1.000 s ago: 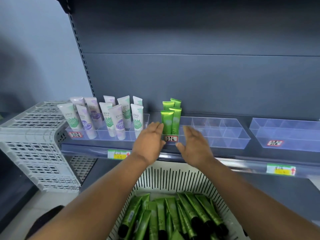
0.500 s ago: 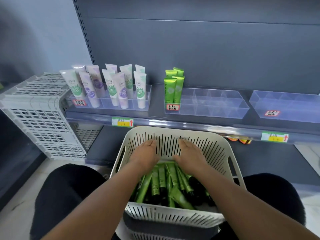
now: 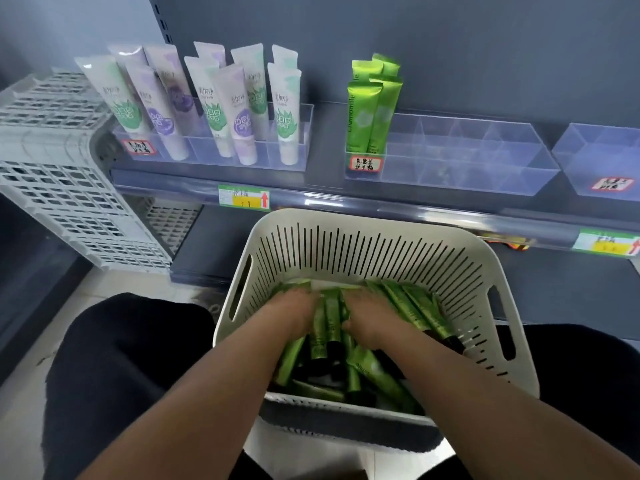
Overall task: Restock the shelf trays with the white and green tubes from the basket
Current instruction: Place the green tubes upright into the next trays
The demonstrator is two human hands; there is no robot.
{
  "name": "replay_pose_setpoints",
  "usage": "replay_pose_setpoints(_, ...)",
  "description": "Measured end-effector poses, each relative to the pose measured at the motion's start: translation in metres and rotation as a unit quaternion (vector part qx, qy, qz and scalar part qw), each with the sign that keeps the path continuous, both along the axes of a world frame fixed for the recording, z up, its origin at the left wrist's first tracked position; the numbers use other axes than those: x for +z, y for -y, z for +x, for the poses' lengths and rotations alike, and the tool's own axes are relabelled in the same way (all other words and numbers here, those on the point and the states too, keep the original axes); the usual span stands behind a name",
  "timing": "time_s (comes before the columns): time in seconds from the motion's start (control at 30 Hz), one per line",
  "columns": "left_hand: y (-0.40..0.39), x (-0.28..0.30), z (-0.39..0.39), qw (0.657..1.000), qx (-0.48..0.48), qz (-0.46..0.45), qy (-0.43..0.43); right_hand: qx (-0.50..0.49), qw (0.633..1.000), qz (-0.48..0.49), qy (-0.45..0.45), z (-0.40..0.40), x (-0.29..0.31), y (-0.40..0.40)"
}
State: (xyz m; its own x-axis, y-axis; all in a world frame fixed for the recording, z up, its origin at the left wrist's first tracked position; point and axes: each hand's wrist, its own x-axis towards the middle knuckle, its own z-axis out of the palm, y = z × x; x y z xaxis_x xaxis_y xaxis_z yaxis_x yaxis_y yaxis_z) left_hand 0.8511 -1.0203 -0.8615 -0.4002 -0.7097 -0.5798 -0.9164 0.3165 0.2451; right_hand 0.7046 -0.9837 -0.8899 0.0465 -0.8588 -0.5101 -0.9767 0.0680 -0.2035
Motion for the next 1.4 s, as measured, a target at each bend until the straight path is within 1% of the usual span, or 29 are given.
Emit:
replay_pose_setpoints(0.07, 0.005, -0.004, 0.003, 1.0, -0.007, 0.017, 0.012, 0.014, 1.0, 0.021, -0.005, 0.004, -0.004, 0.007)
replay_pose_setpoints(0.17, 0.011, -0.007, 0.005, 0.999, -0.016, 0.018, 0.044, 0.027, 0.999, 0.028, 0.02, 0.014, -0.009, 0.017)
replay_pose_setpoints(0.23, 0.014, -0.009, 0.008, 0.999, -0.008, 0.0, 0.053, 0.03, 0.998, 0.026, 0.039, 0.023, -0.013, 0.024)
replay_pose_setpoints(0.33, 0.018, -0.012, 0.012, 0.996, -0.005, -0.055, 0.064, 0.043, 0.997, 0.047, 0.051, 0.035, -0.018, 0.036)
replay_pose_setpoints(0.4, 0.02, -0.014, 0.014, 0.994, 0.003, -0.072, 0.079, 0.047, 0.996, 0.058, 0.058, 0.039, -0.022, 0.043)
replay_pose_setpoints(0.47, 0.022, -0.017, 0.015, 0.993, 0.018, -0.068, 0.09, 0.054, 0.995, 0.059, 0.063, 0.042, -0.022, 0.046)
replay_pose_setpoints(0.57, 0.024, -0.015, 0.019, 0.993, 0.032, -0.05, 0.107, 0.063, 0.996, 0.023, 0.054, 0.044, -0.018, 0.049)
replay_pose_setpoints(0.67, 0.026, -0.008, 0.021, 0.996, 0.008, -0.02, 0.09, 0.03, 0.997, 0.021, 0.065, 0.039, -0.014, 0.052)
replay_pose_setpoints(0.77, 0.028, 0.002, 0.022, 0.996, 0.003, -0.01, 0.086, -0.044, 0.992, 0.013, 0.114, 0.027, -0.002, 0.048)
replay_pose_setpoints(0.83, 0.027, 0.013, 0.021, 0.997, 0.013, -0.028, 0.068, -0.079, 0.986, -0.015, 0.148, 0.018, 0.01, 0.043)
replay_pose_setpoints(0.9, 0.025, 0.026, 0.017, 0.998, 0.018, -0.043, 0.038, -0.086, 0.981, -0.042, 0.169, 0.011, 0.023, 0.04)
replay_pose_setpoints(1.03, 0.023, 0.052, 0.003, 0.996, 0.02, -0.079, -0.04, -0.073, 0.978, -0.105, 0.164, 0.001, 0.057, 0.033)
replay_pose_setpoints(1.13, 0.021, 0.076, -0.01, 0.991, 0.0, -0.118, -0.07, -0.083, 0.969, -0.162, 0.168, -0.012, 0.085, 0.028)
replay_pose_setpoints(1.23, 0.019, 0.102, -0.022, 0.978, -0.016, -0.169, -0.123, -0.085, 0.956, -0.226, 0.166, -0.031, 0.116, 0.025)
replay_pose_setpoints(1.3, 0.017, 0.12, -0.032, 0.967, -0.007, -0.198, -0.161, -0.083, 0.948, -0.266, 0.152, -0.043, 0.142, 0.022)
replay_pose_setpoints(1.4, 0.015, 0.149, -0.049, 0.949, -0.004, -0.242, -0.204, -0.096, 0.929, -0.321, 0.157, -0.062, 0.18, 0.017)
